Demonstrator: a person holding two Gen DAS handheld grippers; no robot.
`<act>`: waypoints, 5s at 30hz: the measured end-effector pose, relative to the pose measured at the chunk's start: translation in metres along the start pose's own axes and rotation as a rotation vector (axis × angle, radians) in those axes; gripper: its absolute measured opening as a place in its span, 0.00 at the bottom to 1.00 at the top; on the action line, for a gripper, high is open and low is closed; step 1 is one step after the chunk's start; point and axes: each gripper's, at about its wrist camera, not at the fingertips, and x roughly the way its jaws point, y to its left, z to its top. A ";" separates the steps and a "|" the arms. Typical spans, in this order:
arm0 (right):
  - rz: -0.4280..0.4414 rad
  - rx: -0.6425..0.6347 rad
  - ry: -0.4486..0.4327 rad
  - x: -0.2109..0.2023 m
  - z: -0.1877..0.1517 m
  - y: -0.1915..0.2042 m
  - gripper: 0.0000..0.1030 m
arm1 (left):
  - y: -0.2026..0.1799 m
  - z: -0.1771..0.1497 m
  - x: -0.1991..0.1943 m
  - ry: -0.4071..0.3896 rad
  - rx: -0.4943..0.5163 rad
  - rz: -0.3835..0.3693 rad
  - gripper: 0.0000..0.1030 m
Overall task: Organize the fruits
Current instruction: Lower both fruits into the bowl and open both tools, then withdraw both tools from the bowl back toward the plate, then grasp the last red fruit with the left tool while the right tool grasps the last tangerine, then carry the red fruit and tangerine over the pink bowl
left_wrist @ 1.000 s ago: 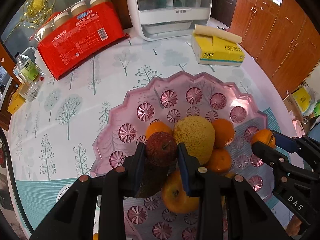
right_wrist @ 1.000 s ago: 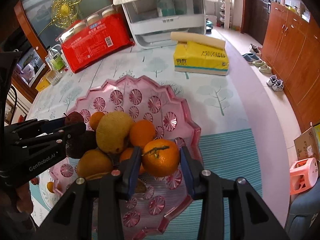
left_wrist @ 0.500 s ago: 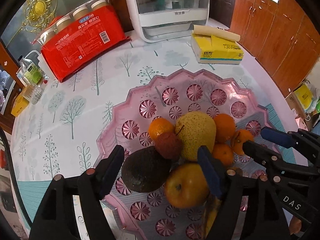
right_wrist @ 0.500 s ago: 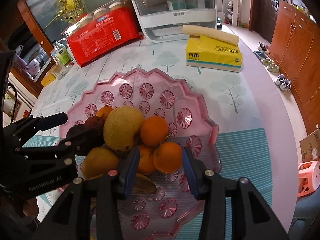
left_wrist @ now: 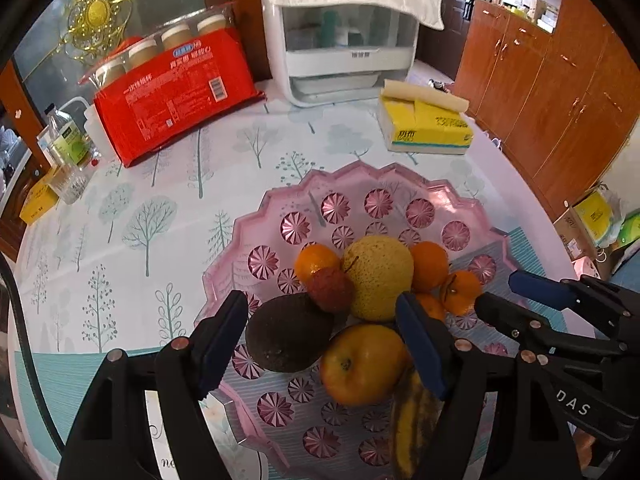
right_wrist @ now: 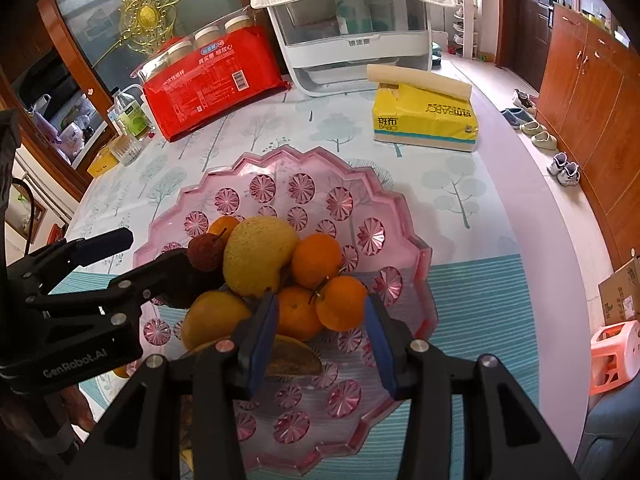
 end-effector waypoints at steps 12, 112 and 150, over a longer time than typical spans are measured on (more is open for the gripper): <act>-0.010 0.004 -0.012 -0.017 -0.011 0.008 0.43 | 0.008 -0.013 -0.016 0.027 -0.023 -0.014 0.76; -0.016 -0.194 0.131 0.081 -0.124 0.259 0.36 | 0.266 -0.225 -0.015 0.163 -0.265 -0.096 0.28; -0.127 -0.112 -0.232 -0.104 -0.026 0.069 0.36 | 0.050 -0.037 -0.101 -0.063 -0.056 -0.138 0.27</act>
